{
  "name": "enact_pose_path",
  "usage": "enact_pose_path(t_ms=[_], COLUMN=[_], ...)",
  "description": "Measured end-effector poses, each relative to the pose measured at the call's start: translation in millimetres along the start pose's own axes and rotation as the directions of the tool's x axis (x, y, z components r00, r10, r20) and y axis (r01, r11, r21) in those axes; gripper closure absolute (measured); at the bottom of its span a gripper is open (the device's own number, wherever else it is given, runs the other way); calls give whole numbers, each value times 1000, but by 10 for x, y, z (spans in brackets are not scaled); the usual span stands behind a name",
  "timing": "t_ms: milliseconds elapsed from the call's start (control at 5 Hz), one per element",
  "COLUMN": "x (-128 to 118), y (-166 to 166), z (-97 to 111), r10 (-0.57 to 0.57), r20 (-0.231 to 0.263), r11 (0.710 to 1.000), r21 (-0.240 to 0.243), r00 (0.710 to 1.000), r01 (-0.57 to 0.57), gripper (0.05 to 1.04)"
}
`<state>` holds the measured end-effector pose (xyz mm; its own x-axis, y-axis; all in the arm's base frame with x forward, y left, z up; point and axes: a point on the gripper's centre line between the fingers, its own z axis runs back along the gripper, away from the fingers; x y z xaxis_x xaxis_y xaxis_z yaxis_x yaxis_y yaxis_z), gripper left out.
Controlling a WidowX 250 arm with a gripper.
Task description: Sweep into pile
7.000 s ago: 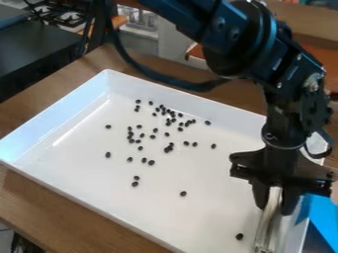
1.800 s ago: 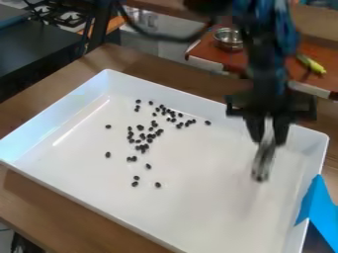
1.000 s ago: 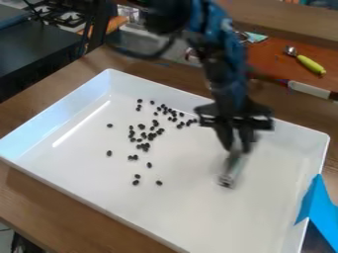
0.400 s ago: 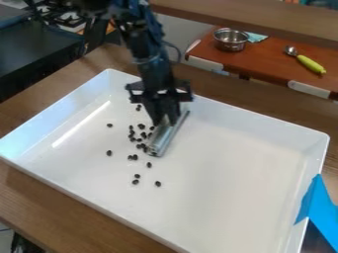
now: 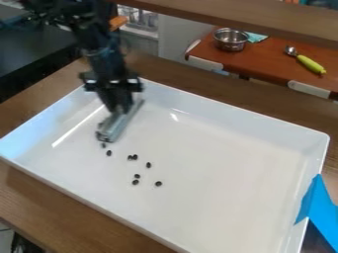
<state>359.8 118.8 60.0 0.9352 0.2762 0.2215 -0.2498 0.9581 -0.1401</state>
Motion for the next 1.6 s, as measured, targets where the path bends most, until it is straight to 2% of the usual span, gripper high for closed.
enact_pose_path(t_ms=[200, 400, 600, 800, 1000, 1200, 1400, 1600], x=[-130, -229, -248, -545, -961, -1217, -1260, -1181], y=[-121, -592, -1053, -1501, -1867, -1949, -1846, -1707], z=[312, 691, 934, 728, 314, 43, -40, -95], r10=[-23, -45, -46, -140, -238, -264, -266, -278], r20=[7, -16, -53, -94, -86, -71, -1, 9], r11=[994, 964, 929, 928, 938, 944, 946, 946], r21=[-106, -264, -369, -358, -277, -222, -189, -172], r00=[1000, 999, 998, 986, 967, 962, 964, 961], r01=[24, 39, 24, 98, 206, 243, 261, 275], gripper=[769, 769, 769, 769, 769, 769, 769, 769])
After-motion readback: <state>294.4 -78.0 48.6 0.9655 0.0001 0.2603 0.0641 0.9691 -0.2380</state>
